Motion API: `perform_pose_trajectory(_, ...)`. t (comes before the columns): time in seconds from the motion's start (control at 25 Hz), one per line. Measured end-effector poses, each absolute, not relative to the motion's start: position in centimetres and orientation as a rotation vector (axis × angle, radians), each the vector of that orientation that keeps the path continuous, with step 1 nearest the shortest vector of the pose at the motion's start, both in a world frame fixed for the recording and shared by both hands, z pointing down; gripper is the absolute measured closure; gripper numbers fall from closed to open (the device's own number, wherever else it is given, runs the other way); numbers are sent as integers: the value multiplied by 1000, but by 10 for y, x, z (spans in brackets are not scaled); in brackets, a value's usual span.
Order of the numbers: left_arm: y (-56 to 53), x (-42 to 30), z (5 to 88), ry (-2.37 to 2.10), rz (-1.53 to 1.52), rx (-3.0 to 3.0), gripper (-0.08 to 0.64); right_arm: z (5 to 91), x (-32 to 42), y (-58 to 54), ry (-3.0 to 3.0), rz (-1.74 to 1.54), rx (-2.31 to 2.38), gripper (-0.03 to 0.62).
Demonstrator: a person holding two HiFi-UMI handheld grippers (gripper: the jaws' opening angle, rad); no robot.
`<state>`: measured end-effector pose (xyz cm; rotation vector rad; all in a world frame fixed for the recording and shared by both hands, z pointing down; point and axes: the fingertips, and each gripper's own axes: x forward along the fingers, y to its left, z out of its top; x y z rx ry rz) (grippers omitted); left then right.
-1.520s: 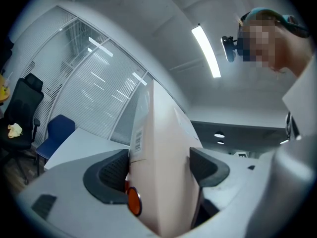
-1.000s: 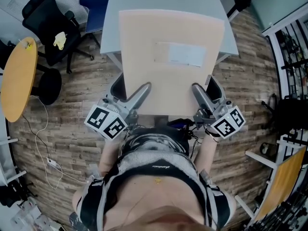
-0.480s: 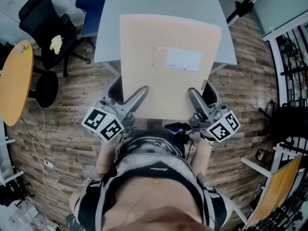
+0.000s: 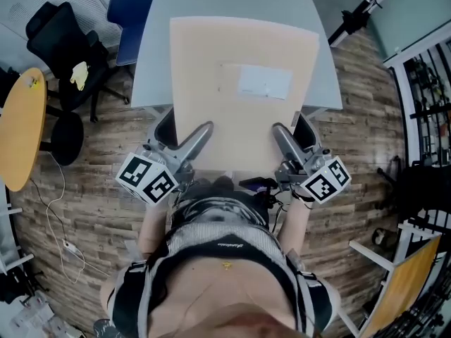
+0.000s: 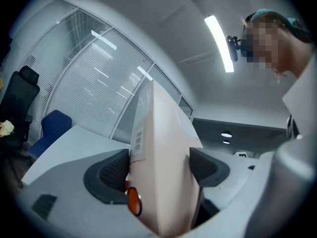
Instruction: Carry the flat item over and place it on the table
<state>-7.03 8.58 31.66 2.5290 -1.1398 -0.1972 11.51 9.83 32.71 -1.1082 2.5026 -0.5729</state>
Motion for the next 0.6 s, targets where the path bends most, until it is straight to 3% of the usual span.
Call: perform_pose_trajectory(0.6, 64, -53, 321, -1090, -193, 2548, 189, 330, 133, 85, 2470, -570, -1153, 288)
